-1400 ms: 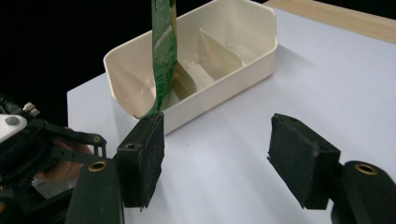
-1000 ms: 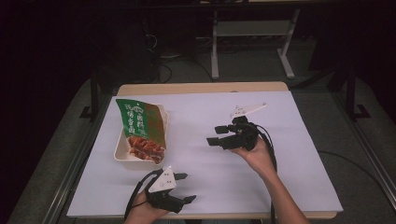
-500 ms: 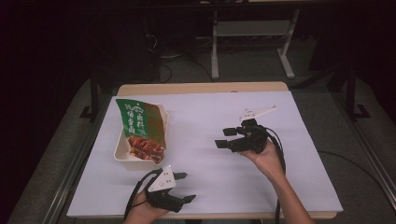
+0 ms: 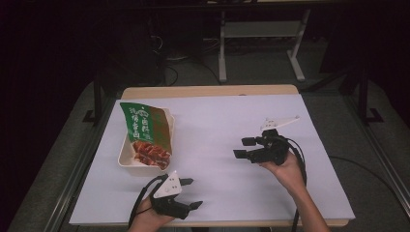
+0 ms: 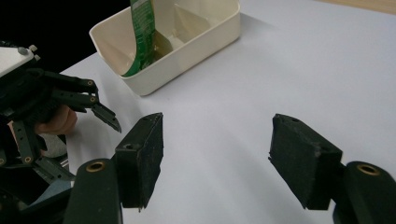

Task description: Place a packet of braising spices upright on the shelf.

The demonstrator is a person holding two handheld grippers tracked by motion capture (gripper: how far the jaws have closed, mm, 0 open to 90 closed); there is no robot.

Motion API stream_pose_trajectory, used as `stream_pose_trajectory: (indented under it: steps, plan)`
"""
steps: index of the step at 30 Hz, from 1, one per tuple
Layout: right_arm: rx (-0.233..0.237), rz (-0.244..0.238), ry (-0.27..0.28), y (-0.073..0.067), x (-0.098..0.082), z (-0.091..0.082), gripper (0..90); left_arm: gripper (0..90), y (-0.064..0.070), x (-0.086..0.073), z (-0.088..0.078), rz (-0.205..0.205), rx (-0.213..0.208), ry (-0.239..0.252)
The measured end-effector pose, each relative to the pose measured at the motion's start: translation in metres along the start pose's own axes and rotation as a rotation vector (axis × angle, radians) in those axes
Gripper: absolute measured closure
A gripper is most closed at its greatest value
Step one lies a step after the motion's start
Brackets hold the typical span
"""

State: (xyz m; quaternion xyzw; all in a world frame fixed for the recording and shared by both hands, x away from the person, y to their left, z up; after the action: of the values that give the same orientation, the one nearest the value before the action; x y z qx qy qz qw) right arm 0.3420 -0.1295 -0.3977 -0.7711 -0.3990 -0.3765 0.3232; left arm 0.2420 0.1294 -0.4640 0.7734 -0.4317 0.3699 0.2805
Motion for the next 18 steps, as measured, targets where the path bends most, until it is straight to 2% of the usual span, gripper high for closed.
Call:
stream_pose_trajectory:
  steps: [6, 18]
  plan:
    - [-0.007, 0.02, -0.002, 0.001, -0.011, -0.006, 33.8, 24.9, -0.001, -0.001, 0.0, 0.0, -0.002, -0.004]
    - [-0.036, 0.029, -0.026, 0.003, -0.031, -0.016, 33.9, 24.9, -0.001, -0.001, 0.0, -0.002, -0.001, -0.007]
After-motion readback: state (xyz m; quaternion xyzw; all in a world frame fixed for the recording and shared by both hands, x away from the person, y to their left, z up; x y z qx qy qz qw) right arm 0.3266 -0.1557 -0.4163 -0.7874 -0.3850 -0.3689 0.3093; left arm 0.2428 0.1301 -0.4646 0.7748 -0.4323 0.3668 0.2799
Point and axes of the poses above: each handheld gripper's, and its own axes: z roughly forward along the jaws, x roughly out of its top, y roughly to its right, the point moved 5 cm from there along z, roughly forward along the jaws, and after that the axes turned 8 degrees about -z, right-handed, at the moved point
